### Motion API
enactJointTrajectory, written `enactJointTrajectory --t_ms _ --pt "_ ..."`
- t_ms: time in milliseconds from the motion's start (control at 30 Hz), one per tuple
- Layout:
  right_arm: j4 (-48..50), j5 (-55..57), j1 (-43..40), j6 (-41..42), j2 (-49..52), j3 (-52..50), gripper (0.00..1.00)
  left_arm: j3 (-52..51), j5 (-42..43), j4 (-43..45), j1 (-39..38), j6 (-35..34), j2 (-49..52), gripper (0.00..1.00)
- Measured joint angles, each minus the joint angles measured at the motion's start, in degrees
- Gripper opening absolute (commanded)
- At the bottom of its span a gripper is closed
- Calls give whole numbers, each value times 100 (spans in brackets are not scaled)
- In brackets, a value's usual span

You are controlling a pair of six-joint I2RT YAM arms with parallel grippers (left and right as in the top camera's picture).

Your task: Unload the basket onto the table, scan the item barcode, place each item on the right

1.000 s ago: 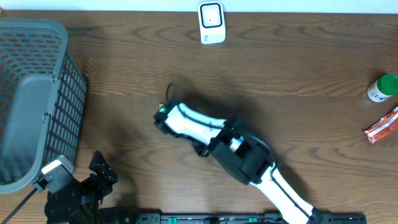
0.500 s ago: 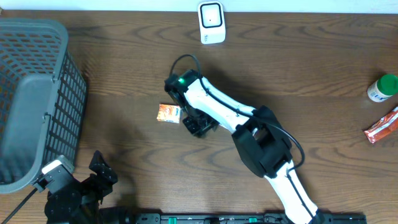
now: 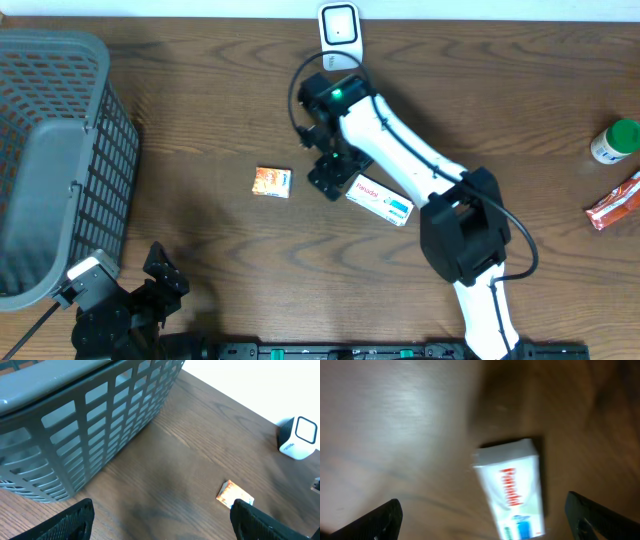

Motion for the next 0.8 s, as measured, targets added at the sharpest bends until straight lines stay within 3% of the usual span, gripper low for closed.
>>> enactJointTrajectory --t_ms 200,667,700,800 --pt "361 61 -354 -186 0 -592 99 0 0 -2 0 0 0 87" --pt "1637 365 -267 -291 -284 -2109 99 0 0 0 0 -2 0 88" --pt "1722 365 -256 -299 -332 -2194 93 0 2 -2 0 0 0 88" --pt "1971 341 -256 -363 -487 -2446 61 0 2 -2 0 -2 0 87"
